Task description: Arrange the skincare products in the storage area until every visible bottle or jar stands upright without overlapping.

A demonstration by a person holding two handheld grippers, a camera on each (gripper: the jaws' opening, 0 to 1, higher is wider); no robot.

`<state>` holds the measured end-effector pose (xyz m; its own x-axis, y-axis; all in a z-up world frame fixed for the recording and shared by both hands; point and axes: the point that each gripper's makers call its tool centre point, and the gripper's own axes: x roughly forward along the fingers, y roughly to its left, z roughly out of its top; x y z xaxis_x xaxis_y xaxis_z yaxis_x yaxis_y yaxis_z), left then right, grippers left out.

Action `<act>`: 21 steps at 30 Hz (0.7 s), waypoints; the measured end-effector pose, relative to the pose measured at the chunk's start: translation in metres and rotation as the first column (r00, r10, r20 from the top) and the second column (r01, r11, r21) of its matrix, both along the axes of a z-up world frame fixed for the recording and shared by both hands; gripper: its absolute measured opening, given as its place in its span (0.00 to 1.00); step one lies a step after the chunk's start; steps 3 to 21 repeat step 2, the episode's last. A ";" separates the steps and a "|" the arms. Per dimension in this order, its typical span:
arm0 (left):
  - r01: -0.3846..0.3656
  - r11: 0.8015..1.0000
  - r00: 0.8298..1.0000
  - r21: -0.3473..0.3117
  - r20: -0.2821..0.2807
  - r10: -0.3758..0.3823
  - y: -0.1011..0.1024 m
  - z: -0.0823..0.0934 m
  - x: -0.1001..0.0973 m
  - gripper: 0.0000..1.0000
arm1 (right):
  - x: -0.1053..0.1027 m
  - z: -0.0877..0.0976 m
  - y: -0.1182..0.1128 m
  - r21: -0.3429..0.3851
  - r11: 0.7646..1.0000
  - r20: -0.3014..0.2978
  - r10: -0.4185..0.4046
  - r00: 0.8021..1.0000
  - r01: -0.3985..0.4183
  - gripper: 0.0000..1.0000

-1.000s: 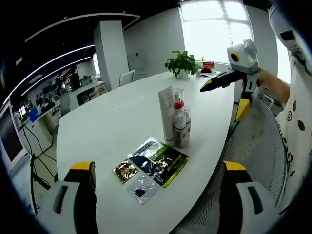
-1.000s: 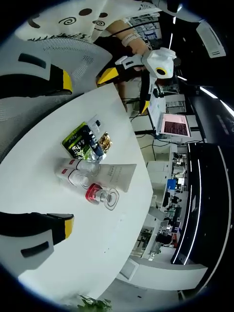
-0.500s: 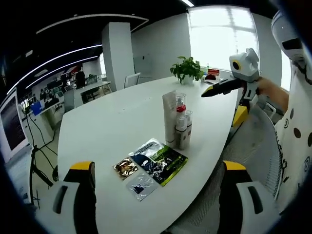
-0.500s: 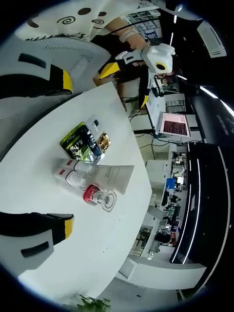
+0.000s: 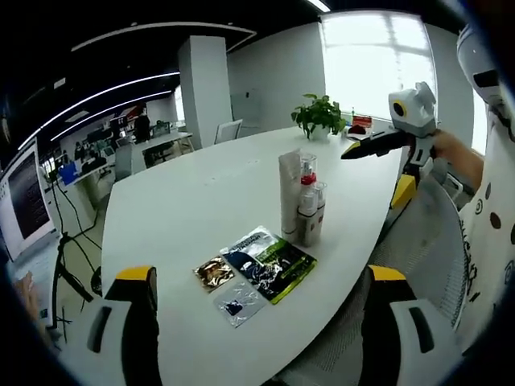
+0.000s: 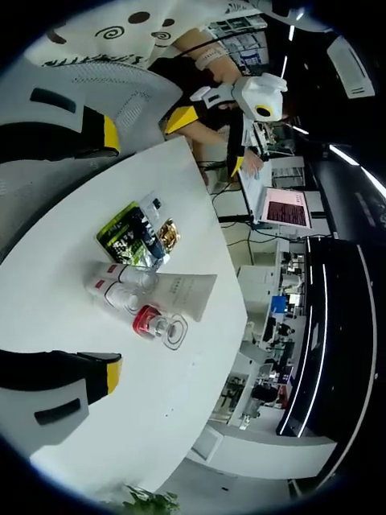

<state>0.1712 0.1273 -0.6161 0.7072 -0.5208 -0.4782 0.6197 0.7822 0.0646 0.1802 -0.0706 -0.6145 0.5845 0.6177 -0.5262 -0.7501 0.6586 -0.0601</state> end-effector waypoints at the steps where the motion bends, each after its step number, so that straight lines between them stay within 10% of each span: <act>1: 0.000 1.000 1.000 0.001 -0.001 0.000 0.000 0.000 0.000 0.99 | 0.000 0.000 -0.001 0.000 1.000 0.000 -0.002 1.000 0.002 1.00; 21: 0.000 1.000 1.000 0.002 0.000 0.000 0.000 0.000 -0.001 0.99 | 0.000 0.000 -0.001 -0.001 1.000 -0.001 -0.002 1.000 0.002 1.00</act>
